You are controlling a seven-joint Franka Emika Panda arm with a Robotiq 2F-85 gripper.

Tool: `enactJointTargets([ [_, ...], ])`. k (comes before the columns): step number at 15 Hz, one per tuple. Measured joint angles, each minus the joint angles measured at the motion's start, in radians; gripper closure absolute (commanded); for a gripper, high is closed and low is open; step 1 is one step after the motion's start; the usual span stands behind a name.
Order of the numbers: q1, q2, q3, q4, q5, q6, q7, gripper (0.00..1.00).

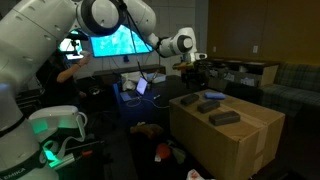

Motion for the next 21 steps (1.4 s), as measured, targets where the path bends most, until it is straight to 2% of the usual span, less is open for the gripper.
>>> enactJointTargets([
  [8,0.004,-0.002,0.021,-0.098,0.043,0.042,-0.008,0.00],
  [13,-0.038,-0.001,0.041,-0.137,0.116,0.044,-0.074,0.01],
  [14,-0.050,-0.001,0.048,-0.142,0.131,0.044,-0.095,0.10],
  [15,-0.061,0.000,0.056,-0.146,0.147,0.043,-0.114,0.26],
  [16,-0.070,0.001,0.062,-0.149,0.159,0.042,-0.130,0.29],
  [20,-0.090,0.002,0.074,-0.158,0.183,0.041,-0.170,0.62],
  [21,-0.092,0.002,0.074,-0.158,0.184,0.041,-0.176,0.67],
])
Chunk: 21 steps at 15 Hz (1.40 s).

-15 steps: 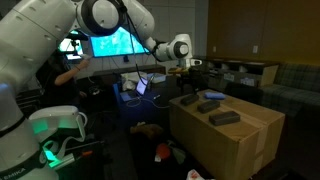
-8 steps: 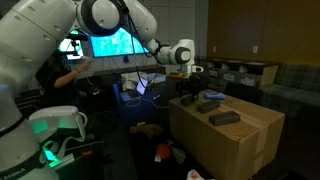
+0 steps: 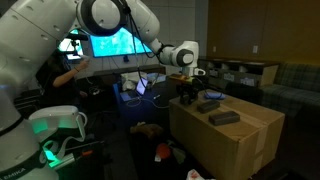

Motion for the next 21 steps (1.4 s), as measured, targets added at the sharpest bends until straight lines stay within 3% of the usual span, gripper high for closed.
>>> enactJointTargets([
  [6,-0.014,-0.026,0.018,-0.025,0.004,0.000,-0.055,0.67],
  [10,-0.060,-0.120,0.058,-0.121,0.051,-0.001,-0.161,0.67],
  [16,-0.156,-0.340,0.056,-0.398,0.131,0.009,-0.250,0.67],
  [21,-0.203,-0.464,-0.017,-0.672,0.140,0.113,-0.245,0.67],
])
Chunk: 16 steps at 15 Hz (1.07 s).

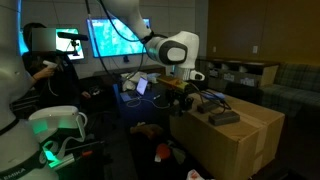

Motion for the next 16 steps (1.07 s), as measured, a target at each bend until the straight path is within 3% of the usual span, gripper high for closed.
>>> enactJointTargets([
  [7,-0.013,0.065,-0.093,-0.223,-0.024,0.213,0.075,0.67],
  [12,0.006,0.261,-0.143,-0.226,-0.110,0.358,0.229,0.67],
  [16,0.016,0.414,-0.147,-0.185,-0.112,0.412,0.280,0.67],
])
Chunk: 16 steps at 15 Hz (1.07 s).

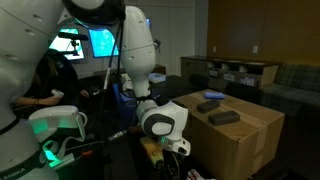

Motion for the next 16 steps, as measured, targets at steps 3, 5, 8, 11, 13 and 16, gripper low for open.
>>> enactJointTargets([
  [3,0.007,0.078,0.000,0.047,0.000,0.020,0.023,0.32],
  [5,0.008,0.104,0.001,0.072,0.000,0.027,0.033,0.10],
  [8,0.008,0.113,0.000,0.092,0.000,0.048,0.042,0.00],
  [11,0.007,0.103,-0.008,0.096,0.000,0.093,0.045,0.00],
  [13,0.006,0.084,-0.024,0.092,0.000,0.140,0.047,0.00],
  [16,0.006,0.047,-0.059,0.085,0.000,0.217,0.068,0.00],
])
